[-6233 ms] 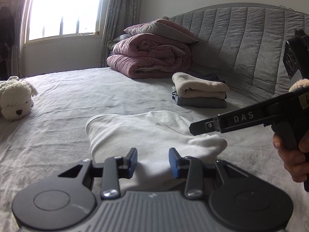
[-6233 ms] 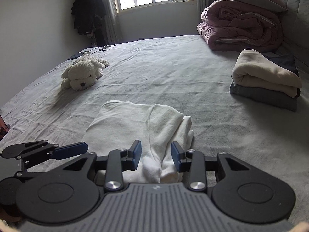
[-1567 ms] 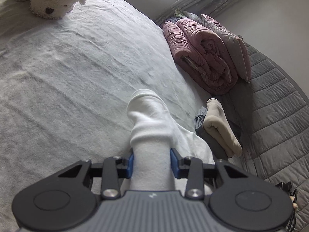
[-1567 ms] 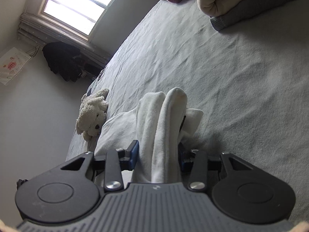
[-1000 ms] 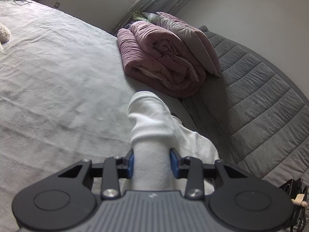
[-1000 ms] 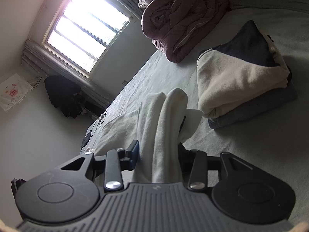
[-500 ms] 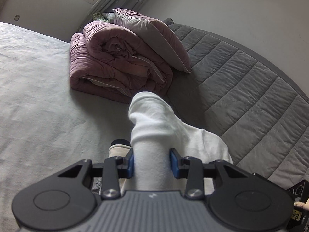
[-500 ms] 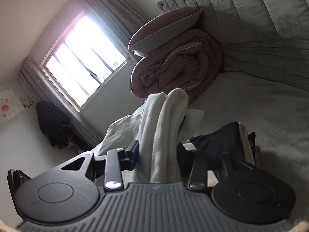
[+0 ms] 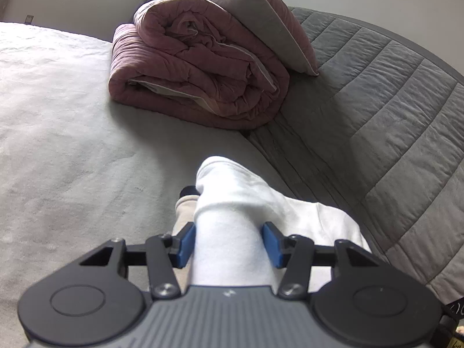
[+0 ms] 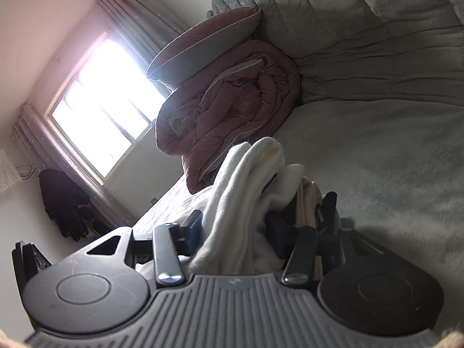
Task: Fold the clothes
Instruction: 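Carry the folded sweatshirt with both grippers onto the beige and grey clothes stack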
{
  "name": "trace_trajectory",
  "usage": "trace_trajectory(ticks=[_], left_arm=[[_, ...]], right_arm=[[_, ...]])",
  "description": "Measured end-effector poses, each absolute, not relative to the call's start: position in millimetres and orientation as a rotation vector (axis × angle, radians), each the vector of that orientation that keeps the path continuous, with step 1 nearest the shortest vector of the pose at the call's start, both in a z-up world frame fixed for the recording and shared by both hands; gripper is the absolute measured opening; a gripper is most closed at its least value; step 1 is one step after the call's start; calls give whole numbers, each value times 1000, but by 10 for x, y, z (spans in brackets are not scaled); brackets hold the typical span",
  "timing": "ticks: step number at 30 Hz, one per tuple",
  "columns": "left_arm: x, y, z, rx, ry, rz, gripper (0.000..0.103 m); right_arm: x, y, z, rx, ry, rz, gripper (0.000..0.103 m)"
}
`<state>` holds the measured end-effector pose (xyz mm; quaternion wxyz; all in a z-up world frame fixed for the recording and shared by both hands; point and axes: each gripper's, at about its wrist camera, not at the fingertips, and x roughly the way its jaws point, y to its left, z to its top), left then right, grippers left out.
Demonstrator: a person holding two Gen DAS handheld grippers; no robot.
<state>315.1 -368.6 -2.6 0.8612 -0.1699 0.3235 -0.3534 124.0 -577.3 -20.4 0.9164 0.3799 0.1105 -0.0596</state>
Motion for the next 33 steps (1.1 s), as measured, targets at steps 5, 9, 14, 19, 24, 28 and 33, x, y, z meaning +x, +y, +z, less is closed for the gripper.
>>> trace_trajectory(ticks=[5, 9, 14, 19, 24, 28, 33], left_arm=[[3103, -3644, 186, -359, 568, -705, 55], [3007, -3679, 323, -337, 477, -728, 53], [2927, -3795, 289, -304, 456, -763, 45], [2937, -3905, 140, -242, 479, -756, 44], [2867, -3992, 118, -176, 470, -738, 38], [2745, -3987, 238, -164, 439, -719, 45], [2592, -3959, 324, -151, 384, -723, 45]], right_arm=[[1004, -5823, 41, 736, 105, -116, 59], [953, -5706, 180, 612, 21, -101, 59], [1081, -5510, 163, 443, 43, -68, 41], [1312, -5604, -66, 377, 222, -157, 21], [1282, -5702, -151, 431, 247, -143, 21], [1188, -5682, -66, 468, 207, -102, 31], [1085, -5669, 49, 488, 176, -93, 33]])
